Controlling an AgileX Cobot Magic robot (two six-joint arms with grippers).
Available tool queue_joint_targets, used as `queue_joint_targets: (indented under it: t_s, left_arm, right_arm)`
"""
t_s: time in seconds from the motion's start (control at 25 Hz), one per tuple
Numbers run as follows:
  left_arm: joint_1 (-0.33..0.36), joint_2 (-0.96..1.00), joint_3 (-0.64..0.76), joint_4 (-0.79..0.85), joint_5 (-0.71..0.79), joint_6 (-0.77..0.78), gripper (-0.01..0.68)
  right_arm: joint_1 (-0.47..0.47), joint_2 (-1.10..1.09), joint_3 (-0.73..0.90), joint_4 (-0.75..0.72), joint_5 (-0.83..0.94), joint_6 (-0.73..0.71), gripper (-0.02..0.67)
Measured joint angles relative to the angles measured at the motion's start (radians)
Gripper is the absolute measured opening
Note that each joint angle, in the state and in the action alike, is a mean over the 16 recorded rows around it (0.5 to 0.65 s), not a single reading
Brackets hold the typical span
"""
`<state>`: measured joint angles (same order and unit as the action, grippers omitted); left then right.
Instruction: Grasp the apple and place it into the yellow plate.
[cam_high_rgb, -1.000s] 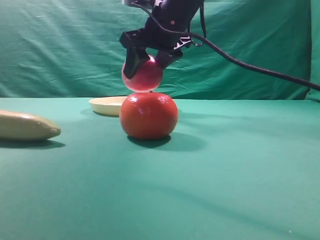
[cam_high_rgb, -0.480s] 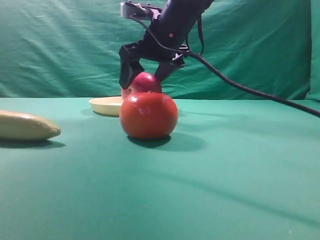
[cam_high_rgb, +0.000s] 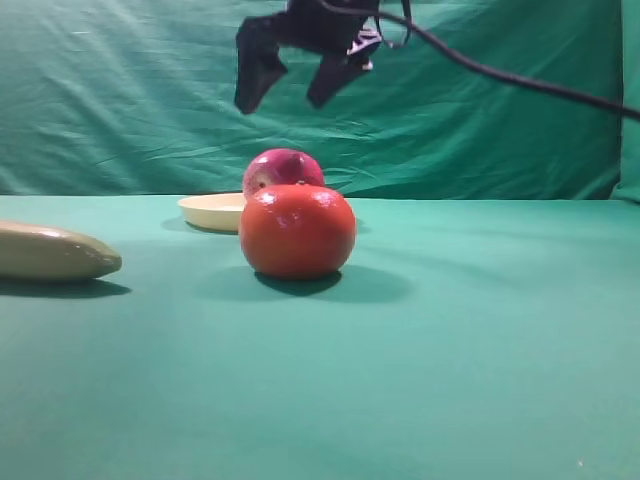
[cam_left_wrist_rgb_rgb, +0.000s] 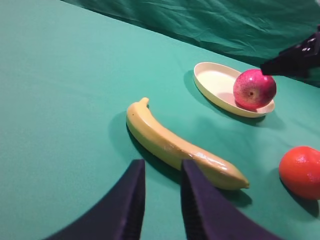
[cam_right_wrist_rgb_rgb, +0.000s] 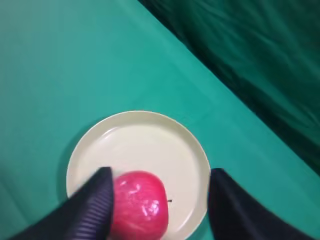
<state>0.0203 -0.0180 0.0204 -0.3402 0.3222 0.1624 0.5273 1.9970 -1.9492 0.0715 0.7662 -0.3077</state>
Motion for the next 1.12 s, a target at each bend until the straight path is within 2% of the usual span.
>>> queue_joint_targets:
  t_s: [0.16,0.32,0.56,1.12]
  left_arm:
    - [0.000,0.000,0.000,0.000,0.000,0.000,0.157]
    - [0.000,0.000,0.000,0.000,0.000,0.000,0.157]
    - [0.000,0.000,0.000,0.000,0.000,0.000,0.157]
    - [0.000,0.000,0.000,0.000,0.000,0.000,0.157]
  right_arm:
    - [-0.001,-0.094,0.013,-0.068,0.086,0.098,0.101]
    - [-0.002,-0.192,0.064,-0.120,0.146,0.195,0.015]
    - [-0.003,-0.373,0.242,-0.140,0.126,0.279,0.000]
    - [-0.003,-0.888,0.880,-0.093,-0.157,0.313,0.000]
